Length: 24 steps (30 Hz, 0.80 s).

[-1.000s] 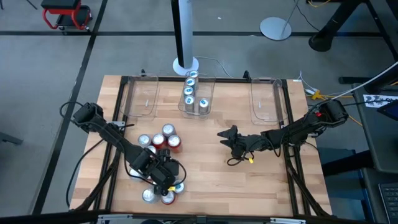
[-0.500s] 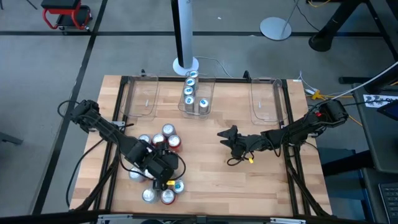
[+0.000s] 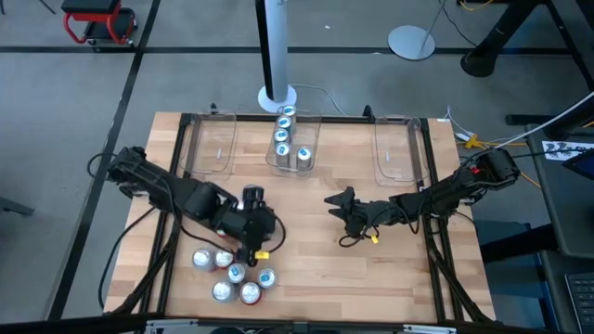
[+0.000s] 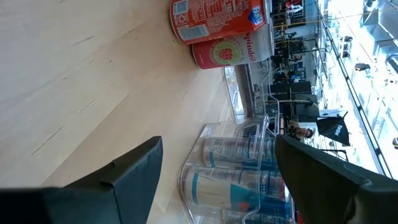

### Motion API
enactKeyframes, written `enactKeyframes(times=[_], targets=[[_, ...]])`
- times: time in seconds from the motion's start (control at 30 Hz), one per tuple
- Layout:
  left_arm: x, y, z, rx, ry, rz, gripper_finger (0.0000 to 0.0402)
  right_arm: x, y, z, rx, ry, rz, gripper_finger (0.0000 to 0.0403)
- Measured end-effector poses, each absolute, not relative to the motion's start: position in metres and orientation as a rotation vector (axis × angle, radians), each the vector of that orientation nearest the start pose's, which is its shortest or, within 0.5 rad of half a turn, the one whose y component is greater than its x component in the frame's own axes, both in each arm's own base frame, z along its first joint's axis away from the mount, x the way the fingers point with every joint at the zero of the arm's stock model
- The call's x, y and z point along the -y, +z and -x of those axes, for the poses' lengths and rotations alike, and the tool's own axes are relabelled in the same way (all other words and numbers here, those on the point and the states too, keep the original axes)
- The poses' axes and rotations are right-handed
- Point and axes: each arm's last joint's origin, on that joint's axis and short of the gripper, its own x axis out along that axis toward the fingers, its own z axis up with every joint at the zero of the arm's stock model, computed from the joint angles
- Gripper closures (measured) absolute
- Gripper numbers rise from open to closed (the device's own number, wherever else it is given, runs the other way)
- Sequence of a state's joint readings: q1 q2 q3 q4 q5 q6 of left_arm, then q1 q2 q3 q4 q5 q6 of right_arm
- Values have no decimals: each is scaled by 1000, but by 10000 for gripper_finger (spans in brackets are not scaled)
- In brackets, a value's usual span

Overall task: Sort soda cans
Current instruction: Put the blue soda can into the middle transparent bin

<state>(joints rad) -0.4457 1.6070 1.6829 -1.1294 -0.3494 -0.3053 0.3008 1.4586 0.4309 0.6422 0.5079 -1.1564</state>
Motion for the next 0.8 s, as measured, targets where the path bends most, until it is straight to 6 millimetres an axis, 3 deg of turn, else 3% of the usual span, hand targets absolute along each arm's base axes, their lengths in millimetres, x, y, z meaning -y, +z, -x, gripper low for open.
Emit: enactKeyframes(times=[0.3,0.57,0.8], targets=[[75,389,-309,-865,213,-235,166,-62,152,-247,-439,25,1292,93],[-6,394,-324,-835,419,-203,165,-62,152,-247,-438,19,1269,93],[-74,401,-324,-764,526,-126,164,-60,152,-247,-469,-35,1277,93]])
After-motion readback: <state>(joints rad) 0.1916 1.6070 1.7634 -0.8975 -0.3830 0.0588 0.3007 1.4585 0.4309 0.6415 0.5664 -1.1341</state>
